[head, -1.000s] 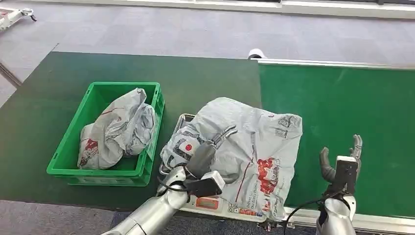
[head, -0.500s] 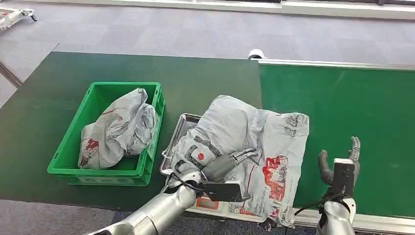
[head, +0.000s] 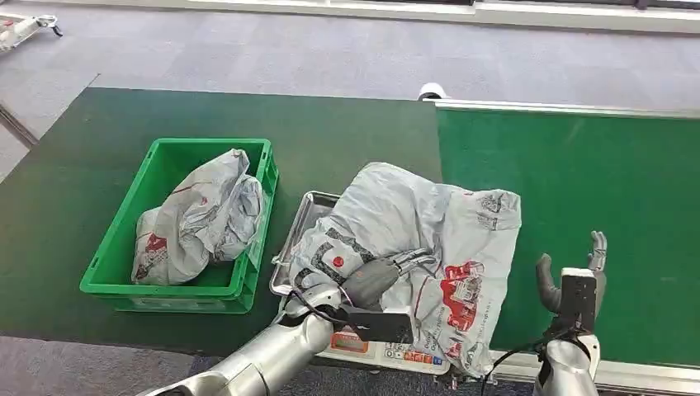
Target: Moved the parcel from conveyor to table for the left to box.
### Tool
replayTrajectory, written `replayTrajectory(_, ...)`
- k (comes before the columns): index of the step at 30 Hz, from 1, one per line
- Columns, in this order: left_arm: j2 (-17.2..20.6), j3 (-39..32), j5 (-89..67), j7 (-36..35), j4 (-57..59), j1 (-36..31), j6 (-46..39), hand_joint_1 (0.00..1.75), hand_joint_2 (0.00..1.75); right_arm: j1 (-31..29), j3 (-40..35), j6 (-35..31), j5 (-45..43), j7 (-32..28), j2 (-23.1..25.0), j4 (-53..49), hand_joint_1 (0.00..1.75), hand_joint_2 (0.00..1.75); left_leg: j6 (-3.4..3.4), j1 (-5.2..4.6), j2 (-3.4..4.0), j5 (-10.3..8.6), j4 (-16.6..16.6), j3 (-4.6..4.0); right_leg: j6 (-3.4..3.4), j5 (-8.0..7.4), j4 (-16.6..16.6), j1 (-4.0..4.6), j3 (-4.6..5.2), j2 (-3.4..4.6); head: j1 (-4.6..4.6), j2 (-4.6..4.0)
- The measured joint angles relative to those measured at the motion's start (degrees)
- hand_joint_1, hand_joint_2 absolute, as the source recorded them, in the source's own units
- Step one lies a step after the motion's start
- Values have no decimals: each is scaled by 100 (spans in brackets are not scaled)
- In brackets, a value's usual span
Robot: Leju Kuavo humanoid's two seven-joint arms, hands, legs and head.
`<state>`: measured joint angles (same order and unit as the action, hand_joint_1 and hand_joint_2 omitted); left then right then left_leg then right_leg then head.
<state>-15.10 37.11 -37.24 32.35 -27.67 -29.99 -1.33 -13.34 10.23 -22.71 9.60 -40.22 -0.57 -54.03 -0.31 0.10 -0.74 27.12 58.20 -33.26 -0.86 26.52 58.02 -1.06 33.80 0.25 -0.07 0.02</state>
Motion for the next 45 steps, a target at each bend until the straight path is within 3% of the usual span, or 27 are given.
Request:
replayTrajectory(1,-2,0,0,9,0,0,-2,52,175,2,0,0,0,0,0,0,0,175,0,0,0,0,0,0,0,0,0,0,0,0,0,0)
replayTrajectory(2,-7,0,0,13,0,-2,-2,175,175,3,0,0,2,0,0,0,0,175,0,0,0,0,0,0,0,0,0,0,-1,0,0,0)
replayTrajectory(23,-24,-39,-70,328,22,-4,-162,175,175,23,11,42,81,0,0,-4,0,175,7,0,-1,-5,0,3,-3,-4,0,0,-7,-3,0,0)
replayTrajectory(29,-26,-219,180,706,-55,49,-227,175,175,44,26,41,70,0,0,-31,0,175,7,0,0,-5,0,3,-3,-4,0,0,-5,-2,0,0)
replayTrajectory(36,2,-459,746,780,-546,294,-214,175,175,74,42,26,74,0,0,-37,0,175,7,0,0,-5,0,-1,-3,-4,0,0,0,-1,0,0)
replayTrajectory(41,236,-463,2351,791,-1739,722,-902,175,175,193,46,-15,96,0,-2,-37,0,175,6,0,0,-3,-1,-8,-2,-2,0,0,10,-1,-2,0)
replayTrajectory(45,378,-463,2522,793,-2389,902,-1001,175,175,238,46,-26,87,0,-4,-37,0,175,6,0,-2,-3,-1,-10,-2,-1,0,1,10,-2,0,0)
